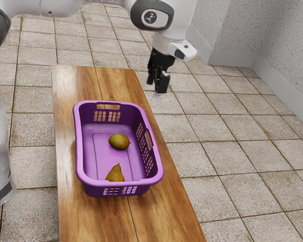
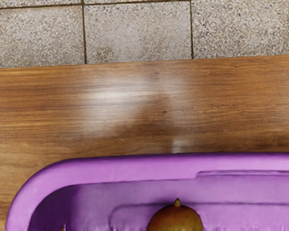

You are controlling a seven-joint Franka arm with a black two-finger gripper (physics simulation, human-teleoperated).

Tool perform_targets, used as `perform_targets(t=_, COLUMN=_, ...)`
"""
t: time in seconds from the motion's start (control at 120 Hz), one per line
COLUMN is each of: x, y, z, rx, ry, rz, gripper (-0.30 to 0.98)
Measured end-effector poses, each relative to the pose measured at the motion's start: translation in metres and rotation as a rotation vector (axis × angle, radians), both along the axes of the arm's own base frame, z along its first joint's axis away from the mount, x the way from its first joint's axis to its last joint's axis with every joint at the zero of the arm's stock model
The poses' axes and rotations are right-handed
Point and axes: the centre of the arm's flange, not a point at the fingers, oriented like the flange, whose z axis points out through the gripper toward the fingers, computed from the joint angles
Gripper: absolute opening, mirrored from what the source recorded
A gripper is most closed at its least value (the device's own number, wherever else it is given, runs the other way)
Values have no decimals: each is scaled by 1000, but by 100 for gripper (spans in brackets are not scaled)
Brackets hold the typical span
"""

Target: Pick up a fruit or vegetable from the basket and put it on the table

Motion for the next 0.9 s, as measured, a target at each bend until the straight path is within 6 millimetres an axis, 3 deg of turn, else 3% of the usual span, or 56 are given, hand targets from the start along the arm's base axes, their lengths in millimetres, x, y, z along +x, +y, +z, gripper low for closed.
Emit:
perform_targets(t=0.175, x=-23, y=-5, z=-35, rx=-28, ry=9, rz=3, gripper=68)
perform_targets(t=0.367, x=-39, y=-9, z=-48, rx=-48, ry=-12, rz=6, gripper=68)
perform_targets(t=0.55, x=-47, y=-11, z=-75, rx=-71, ry=-5, rz=14, gripper=68)
perform_targets(t=0.742, x=-62, y=-11, z=-84, rx=-79, ry=-17, rz=22, gripper=68)
perform_targets(t=0.9, x=-68, y=-10, z=-107, rx=-89, ry=9, rz=31, gripper=68)
